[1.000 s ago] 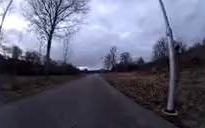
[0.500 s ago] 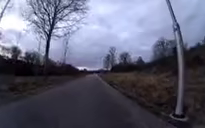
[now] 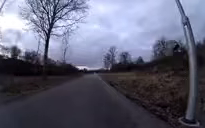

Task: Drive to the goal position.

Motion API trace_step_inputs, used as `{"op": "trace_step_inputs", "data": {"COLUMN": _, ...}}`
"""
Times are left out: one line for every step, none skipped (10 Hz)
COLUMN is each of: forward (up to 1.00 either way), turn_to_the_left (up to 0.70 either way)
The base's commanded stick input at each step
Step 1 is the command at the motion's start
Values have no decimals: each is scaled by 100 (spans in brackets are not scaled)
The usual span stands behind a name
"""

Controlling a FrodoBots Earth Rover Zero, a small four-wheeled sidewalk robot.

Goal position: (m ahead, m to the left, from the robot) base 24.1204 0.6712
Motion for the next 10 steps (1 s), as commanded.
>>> {"op": "trace_step_inputs", "data": {"forward": 50, "turn_to_the_left": 0}}
{"op": "trace_step_inputs", "data": {"forward": 50, "turn_to_the_left": 0}}
{"op": "trace_step_inputs", "data": {"forward": 50, "turn_to_the_left": 0}}
{"op": "trace_step_inputs", "data": {"forward": 50, "turn_to_the_left": 0}}
{"op": "trace_step_inputs", "data": {"forward": 50, "turn_to_the_left": 0}}
{"op": "trace_step_inputs", "data": {"forward": 50, "turn_to_the_left": 0}}
{"op": "trace_step_inputs", "data": {"forward": 50, "turn_to_the_left": 0}}
{"op": "trace_step_inputs", "data": {"forward": 50, "turn_to_the_left": 0}}
{"op": "trace_step_inputs", "data": {"forward": 50, "turn_to_the_left": 0}}
{"op": "trace_step_inputs", "data": {"forward": 50, "turn_to_the_left": 0}}
